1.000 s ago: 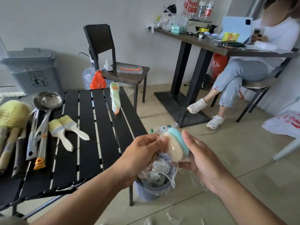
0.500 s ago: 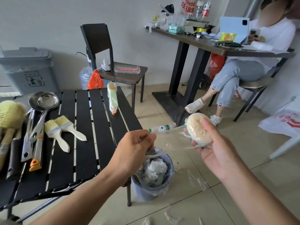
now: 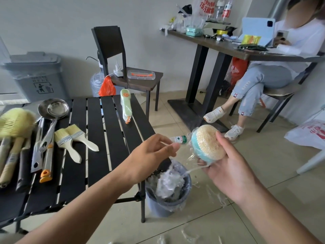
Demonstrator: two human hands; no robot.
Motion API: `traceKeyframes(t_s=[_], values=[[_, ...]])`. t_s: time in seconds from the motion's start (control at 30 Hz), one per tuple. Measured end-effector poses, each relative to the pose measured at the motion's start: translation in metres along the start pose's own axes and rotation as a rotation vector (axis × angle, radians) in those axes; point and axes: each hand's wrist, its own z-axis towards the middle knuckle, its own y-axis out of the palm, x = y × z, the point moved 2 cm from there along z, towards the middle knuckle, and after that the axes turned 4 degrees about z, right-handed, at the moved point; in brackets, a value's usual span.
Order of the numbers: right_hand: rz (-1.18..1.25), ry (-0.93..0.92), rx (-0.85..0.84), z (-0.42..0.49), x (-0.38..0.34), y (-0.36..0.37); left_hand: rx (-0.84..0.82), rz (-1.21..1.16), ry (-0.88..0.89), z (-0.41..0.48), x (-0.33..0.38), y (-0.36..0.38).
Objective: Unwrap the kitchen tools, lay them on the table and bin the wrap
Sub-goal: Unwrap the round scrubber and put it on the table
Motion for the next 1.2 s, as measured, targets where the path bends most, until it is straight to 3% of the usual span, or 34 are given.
traceKeyframes(t_s=[0.13, 0.37, 0.57, 0.67, 0.77, 0.97, 1.07, 1.2], values=[[-0.003, 0.098, -0.150, -0.001, 0.013, 0.008, -0.103, -0.217, 0.060, -0.002, 0.006, 0.018], [-0.026, 0.138, -0.154, -0.001, 0.020, 0.010, -0.037, -0.129, 0.093, 0.000, 0.003, 0.025], [-0.310, 0.028, -0.153, -0.002, 0.023, 0.013, -0.097, -0.070, 0.075, -0.005, 0.002, 0.030], [-0.462, -0.058, -0.140, -0.003, 0.020, 0.013, -0.149, -0.228, 0.046, -0.005, 0.003, 0.032], [-0.557, -0.145, -0.104, -0.003, 0.015, 0.011, -0.100, -0.294, 0.045, -0.004, 0.003, 0.033], [-0.715, -0.132, -0.142, -0.006, 0.015, 0.011, -0.051, 0.127, 0.205, -0.008, 0.007, 0.043], [-0.785, -0.194, -0.052, -0.005, 0.015, 0.006, -0.046, 0.185, 0.278, -0.012, 0.007, 0.049], [-0.531, -0.197, 0.186, 0.003, 0.005, -0.004, 0.010, 0.022, 0.151, -0.011, 0.007, 0.041]])
